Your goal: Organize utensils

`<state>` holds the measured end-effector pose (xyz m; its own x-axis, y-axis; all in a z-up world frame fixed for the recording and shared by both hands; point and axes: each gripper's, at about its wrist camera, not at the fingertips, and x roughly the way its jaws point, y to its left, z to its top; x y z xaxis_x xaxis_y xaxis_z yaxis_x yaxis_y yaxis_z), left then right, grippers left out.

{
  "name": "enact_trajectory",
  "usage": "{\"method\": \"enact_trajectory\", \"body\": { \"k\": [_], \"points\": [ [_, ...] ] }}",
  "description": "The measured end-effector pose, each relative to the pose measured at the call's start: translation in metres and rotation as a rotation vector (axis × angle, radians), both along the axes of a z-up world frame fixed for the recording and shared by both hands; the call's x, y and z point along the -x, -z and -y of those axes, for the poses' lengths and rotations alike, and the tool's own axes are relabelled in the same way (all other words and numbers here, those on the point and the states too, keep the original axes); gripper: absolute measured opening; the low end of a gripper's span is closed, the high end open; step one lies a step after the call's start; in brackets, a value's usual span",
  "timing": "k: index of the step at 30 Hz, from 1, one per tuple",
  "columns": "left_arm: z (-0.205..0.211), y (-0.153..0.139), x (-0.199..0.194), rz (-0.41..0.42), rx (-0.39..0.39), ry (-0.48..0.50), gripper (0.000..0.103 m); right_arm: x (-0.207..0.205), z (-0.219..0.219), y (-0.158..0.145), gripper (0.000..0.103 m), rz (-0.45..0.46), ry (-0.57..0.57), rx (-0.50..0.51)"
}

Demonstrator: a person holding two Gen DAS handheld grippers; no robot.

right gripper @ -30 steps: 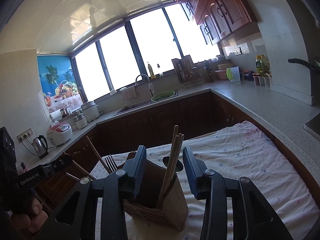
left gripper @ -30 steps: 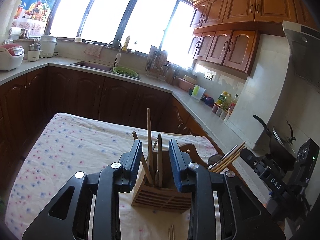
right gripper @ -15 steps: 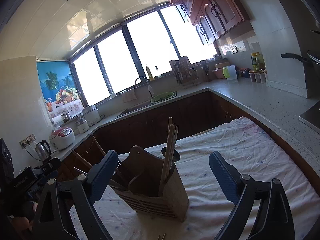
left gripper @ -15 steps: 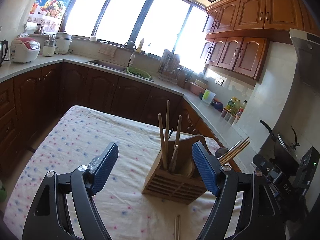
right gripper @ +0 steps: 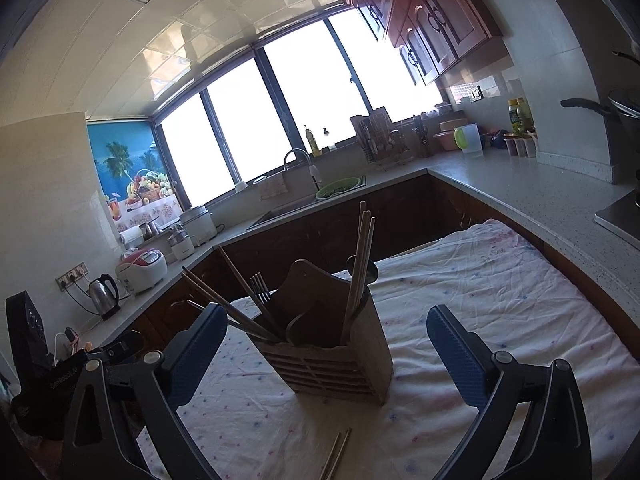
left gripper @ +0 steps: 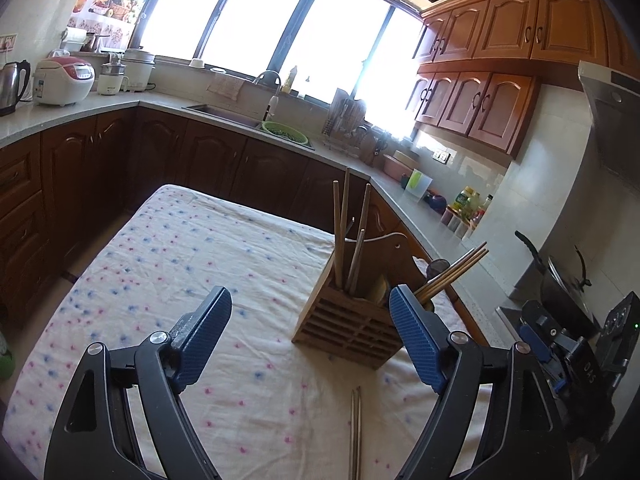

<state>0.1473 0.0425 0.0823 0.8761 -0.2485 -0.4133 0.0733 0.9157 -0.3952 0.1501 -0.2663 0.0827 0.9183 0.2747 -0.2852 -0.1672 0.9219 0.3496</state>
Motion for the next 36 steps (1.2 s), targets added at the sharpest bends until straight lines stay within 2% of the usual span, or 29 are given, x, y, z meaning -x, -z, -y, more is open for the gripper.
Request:
{"method": "enact_trajectory", "body": {
  "k": [3,10,17,20,24,26,29,36],
  "points": [
    [-0.004,0.003,0.017,-0.003,0.009,-0.006,0.084,0.016,-0.001,-0.001,0.102,0.007,-0.005,-0.011],
    [-0.007,0.009,0.055,0.001,-0.031,-0.017,0.087,0.056,-0.007,0.005,0.102,0.017,-0.024,-0.003],
    [-0.012,0.01,0.091,0.018,-0.057,-0.049,0.103,0.089,-0.012,0.005,0.103,0.048,-0.031,0.016],
    [-0.013,0.004,0.105,0.06,-0.079,-0.072,0.103,0.103,-0.014,-0.008,0.103,0.092,-0.032,0.041],
    [-0.013,0.012,0.121,0.099,-0.116,-0.122,0.103,0.128,-0.02,-0.022,0.103,0.208,-0.026,0.117],
    [-0.012,0.021,0.128,0.103,-0.136,-0.145,0.103,0.139,-0.023,-0.013,0.103,0.239,-0.008,0.156],
    [-0.006,0.039,0.137,0.109,-0.171,-0.151,0.103,0.149,-0.027,0.013,0.103,0.225,0.013,0.203],
    [0.023,0.078,0.149,0.084,-0.286,-0.112,0.103,0.154,-0.028,0.07,0.103,0.109,0.028,0.262]
  ]
}}
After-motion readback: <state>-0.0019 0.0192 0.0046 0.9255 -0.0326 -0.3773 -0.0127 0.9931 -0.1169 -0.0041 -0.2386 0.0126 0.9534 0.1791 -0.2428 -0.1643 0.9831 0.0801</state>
